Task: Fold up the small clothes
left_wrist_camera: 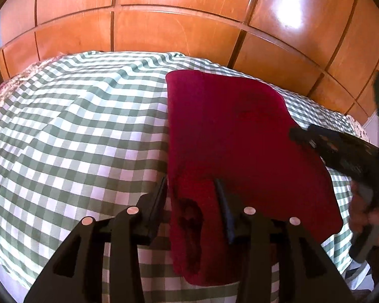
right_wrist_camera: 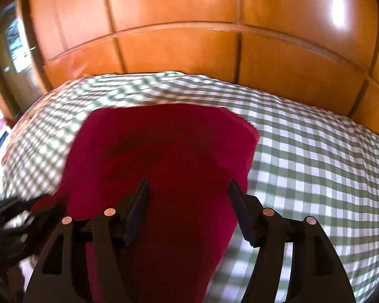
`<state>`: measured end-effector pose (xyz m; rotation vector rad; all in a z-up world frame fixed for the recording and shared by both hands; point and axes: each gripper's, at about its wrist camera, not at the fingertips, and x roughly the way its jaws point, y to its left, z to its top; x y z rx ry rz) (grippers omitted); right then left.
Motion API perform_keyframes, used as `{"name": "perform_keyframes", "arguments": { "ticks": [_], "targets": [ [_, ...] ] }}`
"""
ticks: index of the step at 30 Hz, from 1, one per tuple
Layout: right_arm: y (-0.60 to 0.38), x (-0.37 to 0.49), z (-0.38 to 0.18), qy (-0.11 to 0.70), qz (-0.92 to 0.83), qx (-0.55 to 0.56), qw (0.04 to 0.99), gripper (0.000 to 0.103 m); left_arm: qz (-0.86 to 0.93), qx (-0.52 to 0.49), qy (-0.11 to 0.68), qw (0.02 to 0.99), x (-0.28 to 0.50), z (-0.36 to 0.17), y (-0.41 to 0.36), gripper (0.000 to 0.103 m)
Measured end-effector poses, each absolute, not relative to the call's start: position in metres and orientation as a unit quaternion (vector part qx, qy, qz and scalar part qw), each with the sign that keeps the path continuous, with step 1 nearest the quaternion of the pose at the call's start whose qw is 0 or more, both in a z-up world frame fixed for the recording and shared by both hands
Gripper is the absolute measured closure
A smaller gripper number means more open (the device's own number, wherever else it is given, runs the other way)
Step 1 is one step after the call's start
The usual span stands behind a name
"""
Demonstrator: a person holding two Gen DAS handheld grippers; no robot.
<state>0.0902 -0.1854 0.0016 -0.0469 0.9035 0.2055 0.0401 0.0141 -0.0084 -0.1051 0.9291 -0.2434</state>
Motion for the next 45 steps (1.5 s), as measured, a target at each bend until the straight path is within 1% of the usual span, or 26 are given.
{"name": "perform_keyframes", "arguments": {
  "ticks": [7,8,10,14,16,20,22,24,26,33,34,36,38,41,42,44,45],
  "targets": [
    [-0.175,0.028,0.011,0.415,0.140,-0.050,0.898,0.040,-0.111,-0.048,0.443,0.889,0.032,-0.006,0.014,0.061],
    [-0.173,0.021,0.010,0.415,0.141,-0.053,0.897,0.044,-0.109,-0.047,0.442,0.889,0.031,-0.005,0.014,0.060],
    [-0.172,0.006,0.008,0.413,0.143,-0.063,0.897,0.045,-0.106,-0.045,0.440,0.890,0.029,-0.005,0.013,0.059],
    [-0.175,-0.013,0.005,0.409,0.144,-0.066,0.899,0.060,-0.105,-0.045,0.440,0.890,0.025,-0.006,0.013,0.059],
    [-0.181,-0.020,0.004,0.411,0.139,-0.056,0.899,0.062,-0.105,-0.044,0.440,0.891,0.024,-0.006,0.013,0.059],
    [-0.183,-0.027,-0.002,0.418,0.136,-0.057,0.897,0.063,-0.106,-0.044,0.442,0.890,0.023,-0.007,0.013,0.058],
    [-0.182,-0.027,-0.016,0.432,0.128,-0.067,0.890,0.063,-0.109,-0.046,0.445,0.888,0.023,-0.010,0.013,0.054],
    [-0.184,-0.025,-0.029,0.443,0.121,-0.057,0.886,0.063,-0.110,-0.054,0.450,0.885,0.023,-0.015,0.014,0.053],
    [-0.186,-0.027,-0.033,0.437,0.122,-0.056,0.889,0.063,-0.107,-0.063,0.451,0.884,0.022,-0.017,0.016,0.051],
    [-0.186,-0.029,-0.033,0.434,0.119,-0.053,0.892,0.063,-0.101,-0.058,0.447,0.887,0.019,-0.015,0.014,0.051],
    [-0.186,-0.029,-0.032,0.434,0.119,-0.051,0.892,0.059,-0.100,-0.057,0.447,0.887,0.018,-0.015,0.014,0.051],
    [-0.188,-0.028,-0.033,0.438,0.119,-0.043,0.890,0.056,-0.098,-0.053,0.444,0.889,0.016,-0.012,0.013,0.049],
    [-0.194,-0.027,-0.033,0.444,0.119,-0.028,0.888,0.044,-0.097,-0.048,0.442,0.890,0.015,-0.010,0.013,0.046],
    [-0.209,-0.023,-0.035,0.458,0.122,0.021,0.880,0.033,-0.101,-0.044,0.443,0.890,0.014,-0.008,0.014,0.043],
    [-0.213,-0.022,-0.035,0.461,0.124,0.033,0.878,0.031,-0.101,-0.042,0.442,0.890,0.013,-0.007,0.015,0.041],
    [-0.219,-0.021,-0.032,0.464,0.127,0.051,0.875,0.025,-0.102,-0.046,0.439,0.891,0.013,-0.005,0.019,0.039],
    [-0.222,-0.020,-0.030,0.464,0.129,0.059,0.875,0.024,-0.105,-0.056,0.439,0.890,0.014,-0.004,0.023,0.037]
  ]
}}
